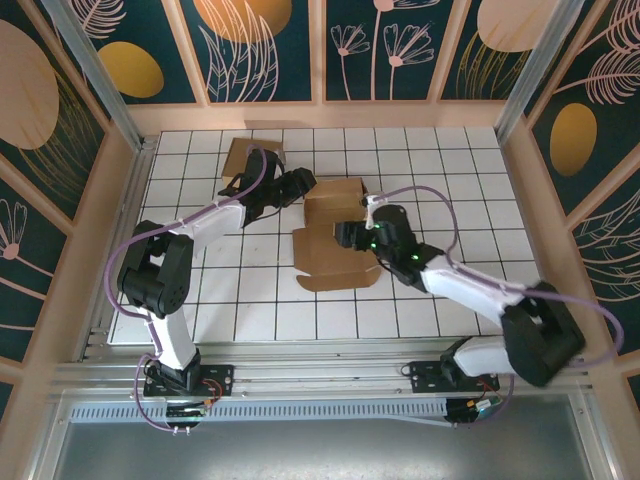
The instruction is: Fold the paper box
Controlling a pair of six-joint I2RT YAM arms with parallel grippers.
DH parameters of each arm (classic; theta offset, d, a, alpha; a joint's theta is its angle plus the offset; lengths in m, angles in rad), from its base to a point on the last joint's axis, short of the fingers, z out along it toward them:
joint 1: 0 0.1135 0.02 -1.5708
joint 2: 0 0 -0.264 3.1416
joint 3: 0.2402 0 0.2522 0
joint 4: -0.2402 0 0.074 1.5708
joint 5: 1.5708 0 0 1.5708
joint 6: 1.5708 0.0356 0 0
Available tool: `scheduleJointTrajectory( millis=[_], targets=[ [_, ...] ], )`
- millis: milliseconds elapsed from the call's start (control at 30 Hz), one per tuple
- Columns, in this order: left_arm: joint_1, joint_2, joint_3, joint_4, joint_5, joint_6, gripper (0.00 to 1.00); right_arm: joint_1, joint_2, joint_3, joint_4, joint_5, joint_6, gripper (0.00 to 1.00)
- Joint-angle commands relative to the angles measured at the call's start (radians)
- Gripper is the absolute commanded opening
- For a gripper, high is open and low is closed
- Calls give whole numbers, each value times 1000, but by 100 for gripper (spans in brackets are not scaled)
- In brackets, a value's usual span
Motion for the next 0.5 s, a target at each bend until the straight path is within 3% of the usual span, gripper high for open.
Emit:
scheduleJointTrajectory(
  millis=[0, 100, 167, 300, 467],
  targets=[
    [-6, 9, 32, -25, 14, 7, 54, -80, -167, -73, 7, -61, -135, 88],
    [-6, 11, 31, -25, 14, 10, 54, -277, -234, -143, 65, -141, -220, 90],
    [-6, 13, 30, -22, 18, 9, 54, -380, -204, -168, 118, -205, -309, 86],
    [-6, 17, 33, -21, 26, 4, 54, -399, -63, -144, 161, -350, -605, 86],
    [-6, 12, 37, -27, 25, 11, 54, -388, 173, 16, 119, -428, -705, 82]
  ],
)
